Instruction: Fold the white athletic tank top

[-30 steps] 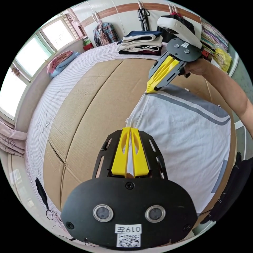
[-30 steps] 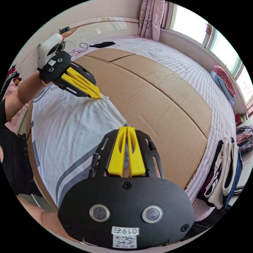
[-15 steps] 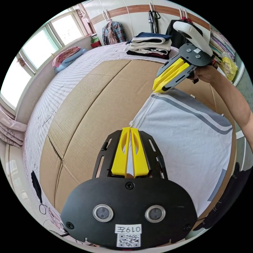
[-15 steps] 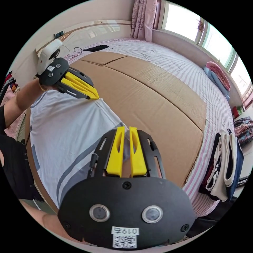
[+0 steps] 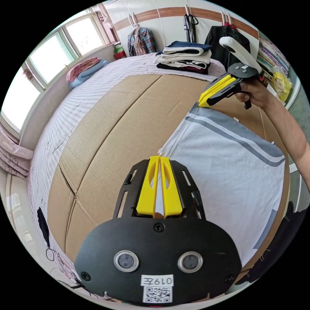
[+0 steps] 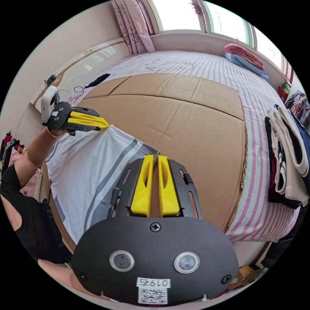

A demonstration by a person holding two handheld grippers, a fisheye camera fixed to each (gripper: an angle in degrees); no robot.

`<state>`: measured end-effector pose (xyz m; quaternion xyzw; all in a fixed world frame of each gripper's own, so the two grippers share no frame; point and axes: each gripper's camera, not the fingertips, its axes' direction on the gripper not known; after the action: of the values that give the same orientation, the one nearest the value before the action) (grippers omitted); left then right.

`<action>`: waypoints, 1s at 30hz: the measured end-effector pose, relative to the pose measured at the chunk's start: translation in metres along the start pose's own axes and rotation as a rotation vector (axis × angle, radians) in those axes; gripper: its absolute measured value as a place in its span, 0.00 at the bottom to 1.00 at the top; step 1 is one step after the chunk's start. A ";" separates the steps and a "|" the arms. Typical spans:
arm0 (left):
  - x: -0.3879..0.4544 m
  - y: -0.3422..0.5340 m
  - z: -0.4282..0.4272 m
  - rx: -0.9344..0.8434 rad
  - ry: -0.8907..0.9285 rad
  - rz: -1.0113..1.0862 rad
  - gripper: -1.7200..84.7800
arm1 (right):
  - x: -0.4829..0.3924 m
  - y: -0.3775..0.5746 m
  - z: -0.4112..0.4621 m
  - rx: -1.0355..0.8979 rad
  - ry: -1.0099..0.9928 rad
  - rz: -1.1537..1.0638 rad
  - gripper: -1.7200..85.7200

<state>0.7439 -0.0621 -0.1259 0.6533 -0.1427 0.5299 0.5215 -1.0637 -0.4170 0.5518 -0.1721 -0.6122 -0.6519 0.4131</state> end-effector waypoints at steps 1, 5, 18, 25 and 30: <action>-0.002 0.002 -0.002 0.006 -0.004 -0.005 0.03 | -0.002 0.000 -0.002 0.010 0.024 -0.002 0.03; -0.005 0.009 -0.006 0.018 -0.015 -0.028 0.04 | -0.007 0.001 -0.002 0.004 0.049 0.002 0.03; -0.088 0.127 -0.079 0.180 -0.042 -0.108 0.05 | -0.101 -0.023 -0.044 0.168 0.128 -0.261 0.02; -0.121 0.211 -0.076 0.060 -0.049 -0.091 0.04 | -0.186 -0.090 0.011 0.004 0.160 -0.490 0.01; -0.139 0.251 -0.084 0.056 -0.091 -0.161 0.04 | -0.151 -0.099 0.019 -0.036 0.238 -0.310 0.01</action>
<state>0.4574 -0.1470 -0.1189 0.7005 -0.0983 0.4597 0.5370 -1.0531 -0.3583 0.3801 -0.0047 -0.5664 -0.7343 0.3741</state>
